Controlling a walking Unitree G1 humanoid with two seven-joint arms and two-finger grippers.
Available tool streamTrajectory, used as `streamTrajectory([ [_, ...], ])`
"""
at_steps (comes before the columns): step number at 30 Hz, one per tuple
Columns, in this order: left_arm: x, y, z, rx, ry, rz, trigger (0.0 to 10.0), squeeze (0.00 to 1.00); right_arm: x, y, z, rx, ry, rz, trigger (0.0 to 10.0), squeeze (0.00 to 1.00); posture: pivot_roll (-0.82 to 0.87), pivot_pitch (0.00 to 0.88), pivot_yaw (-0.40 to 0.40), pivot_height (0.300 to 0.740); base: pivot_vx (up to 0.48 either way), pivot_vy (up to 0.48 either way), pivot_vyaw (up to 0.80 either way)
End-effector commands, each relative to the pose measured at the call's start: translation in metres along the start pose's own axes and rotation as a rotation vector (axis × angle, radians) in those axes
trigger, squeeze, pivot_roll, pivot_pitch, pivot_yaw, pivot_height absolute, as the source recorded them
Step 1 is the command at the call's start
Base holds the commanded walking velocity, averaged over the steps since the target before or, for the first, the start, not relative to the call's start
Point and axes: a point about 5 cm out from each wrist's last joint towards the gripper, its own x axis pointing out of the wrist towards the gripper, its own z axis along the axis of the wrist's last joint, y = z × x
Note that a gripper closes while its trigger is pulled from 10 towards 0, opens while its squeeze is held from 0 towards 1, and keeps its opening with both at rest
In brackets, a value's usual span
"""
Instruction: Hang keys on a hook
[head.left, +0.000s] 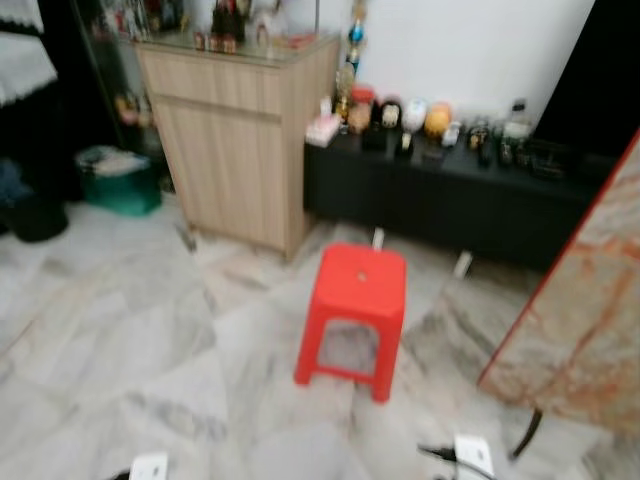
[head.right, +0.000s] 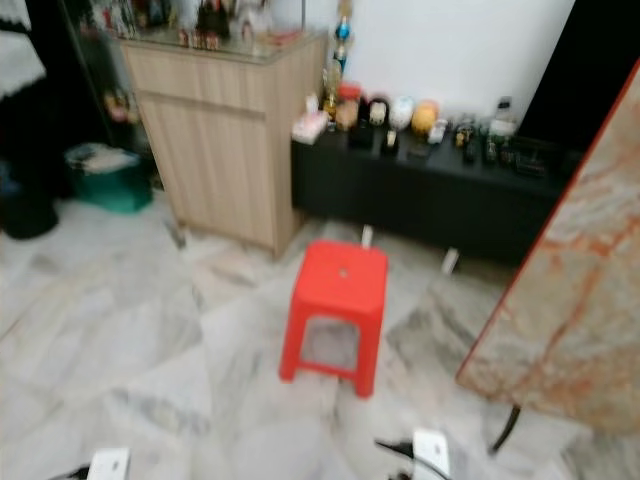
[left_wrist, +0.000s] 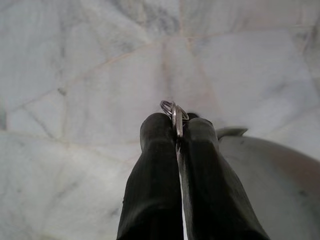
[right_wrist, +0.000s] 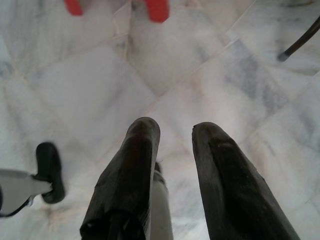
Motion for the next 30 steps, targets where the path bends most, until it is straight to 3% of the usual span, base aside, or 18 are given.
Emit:
streamTrajectory([
  [1, 0.000, -0.007, -0.002, -0.002, 0.007, -0.017, 10.0, 0.00, -0.001, -0.011, -0.003, 0.009, 0.007, -0.030, 10.0, 0.00, 0.11, 0.000, -0.045, 0.740, 0.000, -0.458, 0.00],
  [13, 0.000, -0.009, -0.001, 0.010, 0.002, -0.027, 10.0, 0.00, -0.001, -0.006, -0.004, 0.020, 0.004, -0.020, 10.0, 0.00, 0.11, 0.000, -0.032, 0.740, 0.000, -0.458, 0.00],
  [30, 0.002, -0.013, 0.003, 0.006, -0.004, -0.035, 10.0, 0.00, -0.001, -0.013, 0.007, 0.026, -0.024, -0.033, 10.0, 0.00, 0.07, 0.000, -0.025, 0.740, 0.000, -0.465, 0.00],
])
